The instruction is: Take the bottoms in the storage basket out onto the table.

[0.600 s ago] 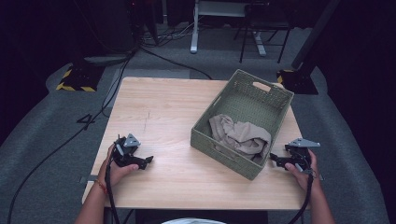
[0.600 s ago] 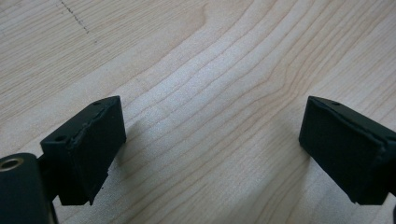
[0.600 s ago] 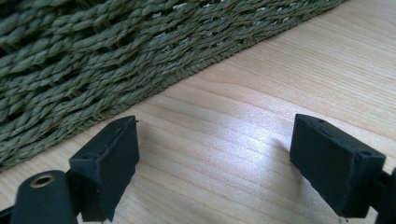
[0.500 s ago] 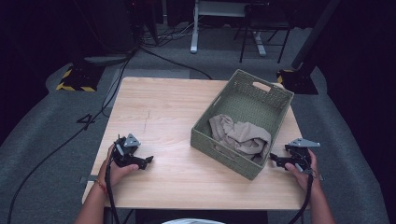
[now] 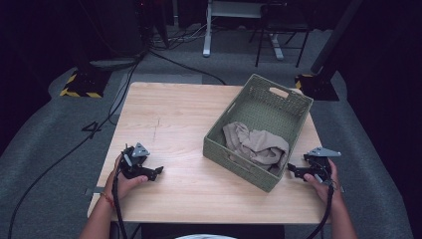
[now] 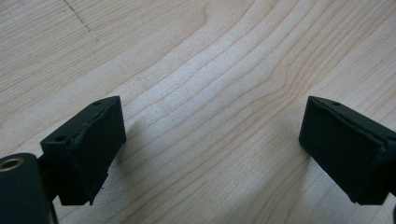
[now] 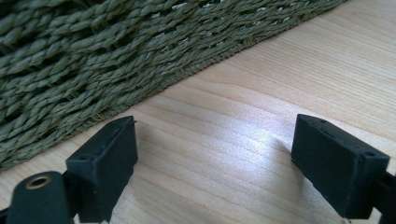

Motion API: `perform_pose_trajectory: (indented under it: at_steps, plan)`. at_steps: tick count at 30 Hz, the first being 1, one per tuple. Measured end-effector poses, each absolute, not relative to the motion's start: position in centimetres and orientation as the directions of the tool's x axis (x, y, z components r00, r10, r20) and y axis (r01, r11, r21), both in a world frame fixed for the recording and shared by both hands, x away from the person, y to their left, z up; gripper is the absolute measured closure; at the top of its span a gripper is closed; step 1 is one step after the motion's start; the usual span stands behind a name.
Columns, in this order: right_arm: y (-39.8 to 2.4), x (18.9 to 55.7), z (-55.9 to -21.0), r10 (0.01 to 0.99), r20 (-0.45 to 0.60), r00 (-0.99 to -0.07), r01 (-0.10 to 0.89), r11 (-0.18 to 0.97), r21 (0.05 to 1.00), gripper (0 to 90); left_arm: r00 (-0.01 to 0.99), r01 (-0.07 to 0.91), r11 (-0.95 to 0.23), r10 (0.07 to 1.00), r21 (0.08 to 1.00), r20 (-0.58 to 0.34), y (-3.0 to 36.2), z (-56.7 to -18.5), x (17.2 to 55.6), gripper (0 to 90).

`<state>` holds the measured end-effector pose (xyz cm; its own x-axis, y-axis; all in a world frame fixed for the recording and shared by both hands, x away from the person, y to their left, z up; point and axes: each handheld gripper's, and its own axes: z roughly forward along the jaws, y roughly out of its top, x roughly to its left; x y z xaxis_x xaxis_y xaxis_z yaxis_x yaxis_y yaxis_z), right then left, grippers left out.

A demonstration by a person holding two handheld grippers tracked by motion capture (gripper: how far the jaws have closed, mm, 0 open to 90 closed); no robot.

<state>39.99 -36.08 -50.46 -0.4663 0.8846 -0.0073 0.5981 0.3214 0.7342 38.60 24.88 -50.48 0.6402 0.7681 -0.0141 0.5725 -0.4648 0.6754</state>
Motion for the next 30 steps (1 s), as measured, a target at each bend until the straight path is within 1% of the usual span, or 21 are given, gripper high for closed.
perform_pose_trajectory:
  at_steps: [9, 10, 13, 14, 17, 18, 22, 23, 27, 30]
  plan:
    - [-36.5, 39.8, -50.4, 0.89, 0.005, -0.455, 0.601, 0.303, 0.74, 16.8, 0.641, 0.575, -0.462, 0.768, 0.675, -0.02, 24.9, -50.5, 38.7, 7.2]
    - [-36.8, 39.6, -50.2, 0.894, -0.018, -0.448, 0.585, 0.308, 0.75, 17.5, 0.64, 0.574, -0.461, 0.768, 0.677, -0.019, 24.8, -50.5, 38.7, 7.2]
    - [-37.0, 39.5, -49.9, 0.894, -0.019, -0.447, 0.581, 0.306, 0.754, 18.0, 0.64, 0.574, -0.462, 0.768, 0.676, -0.019, 24.9, -50.5, 38.7, 7.2]
    - [-37.4, 39.2, -49.4, 0.893, -0.001, -0.45, 0.563, 0.284, 0.776, 18.2, 0.641, 0.574, -0.463, 0.767, 0.675, -0.019, 24.9, -50.5, 38.7, 7.2]
    - [-37.8, 38.9, -48.6, 0.895, 0.005, -0.447, 0.548, 0.269, 0.792, 18.3, 0.642, 0.574, -0.465, 0.767, 0.675, -0.018, 24.9, -50.5, 38.7, 7.2]
    - [-38.0, 38.5, -47.8, 0.892, 0.012, -0.452, 0.525, 0.255, 0.812, 18.1, 0.642, 0.574, -0.465, 0.767, 0.675, -0.018, 24.9, -50.5, 38.7, 7.2]
    - [-38.3, 38.0, -46.6, 0.891, 0.009, -0.453, 0.492, 0.242, 0.836, 18.2, 0.642, 0.574, -0.465, 0.767, 0.675, -0.018, 24.9, -50.5, 38.7, 7.2]
    - [-38.5, 37.7, -45.9, 0.889, 0.004, -0.457, 0.469, 0.238, 0.85, 18.5, 0.642, 0.574, -0.464, 0.767, 0.675, -0.018, 24.9, -50.5, 38.7, 7.2]
    - [-38.6, 37.4, -45.0, 0.891, 0.0, -0.454, 0.452, 0.23, 0.862, 18.5, 0.642, 0.574, -0.465, 0.766, 0.675, -0.018, 24.9, -50.5, 38.7, 7.2]
    - [-38.8, 37.1, -43.5, 0.88, 0.014, -0.475, 0.427, 0.216, 0.878, 18.2, 0.641, 0.574, -0.464, 0.767, 0.675, -0.018, 24.9, -50.5, 38.7, 7.2]
